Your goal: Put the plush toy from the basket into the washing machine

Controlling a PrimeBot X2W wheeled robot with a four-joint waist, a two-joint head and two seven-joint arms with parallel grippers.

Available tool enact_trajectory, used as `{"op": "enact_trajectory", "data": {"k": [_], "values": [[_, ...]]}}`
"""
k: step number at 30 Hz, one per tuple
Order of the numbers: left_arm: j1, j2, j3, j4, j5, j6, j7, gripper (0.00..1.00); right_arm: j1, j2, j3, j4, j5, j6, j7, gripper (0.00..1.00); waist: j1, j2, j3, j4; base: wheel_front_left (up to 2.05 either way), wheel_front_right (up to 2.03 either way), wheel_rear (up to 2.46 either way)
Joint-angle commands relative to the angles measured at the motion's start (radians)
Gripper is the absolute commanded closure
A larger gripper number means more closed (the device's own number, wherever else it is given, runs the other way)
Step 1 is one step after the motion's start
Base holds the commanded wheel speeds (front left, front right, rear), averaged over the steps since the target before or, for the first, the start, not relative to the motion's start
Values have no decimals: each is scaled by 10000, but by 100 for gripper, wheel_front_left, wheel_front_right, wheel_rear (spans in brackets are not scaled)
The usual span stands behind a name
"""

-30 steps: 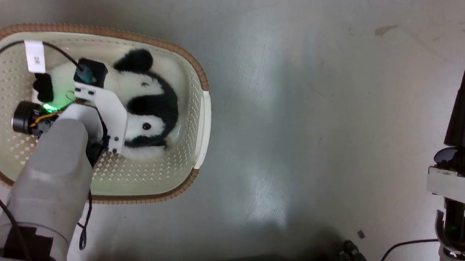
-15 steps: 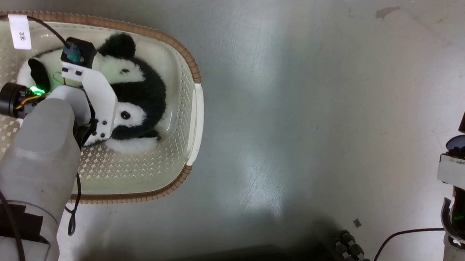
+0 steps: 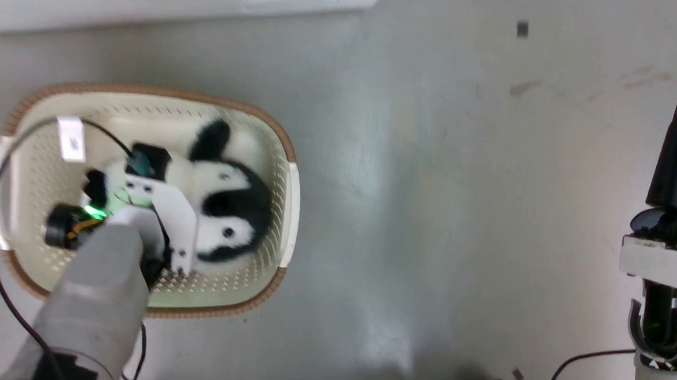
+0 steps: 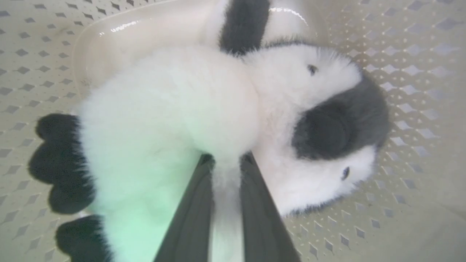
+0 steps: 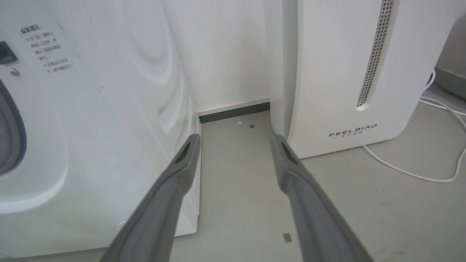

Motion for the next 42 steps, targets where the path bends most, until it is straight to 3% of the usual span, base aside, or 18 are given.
{"op": "enact_trajectory", "data": {"k": [1,7,24,29,42], "values": [[187,-110,-34,7,-43,-77,-238,100,196,-4,-7,63,-83,-7,-45,0,0,0,-781,278,0,0,0],[703,-567,-156,8,-193,-192,-1141,100,640,-4,-55,264,-360,-7,-45,0,0,0,-1897,748,0,0,0],[2055,-1079,-495,-63,-510,-331,-3254,100,1927,-4,-298,814,-696,-7,-45,0,0,0,-4318,1677,0,0,0],[2507,-1094,-538,-757,-521,-155,-3544,100,2418,-4,-371,999,-628,-7,-45,0,0,0,-5157,1902,0,0,0],[4209,-836,-107,-4321,-324,422,-3556,100,3215,-4,-547,1090,-582,-7,-45,0,0,0,-6426,2253,0,0,0]]}}
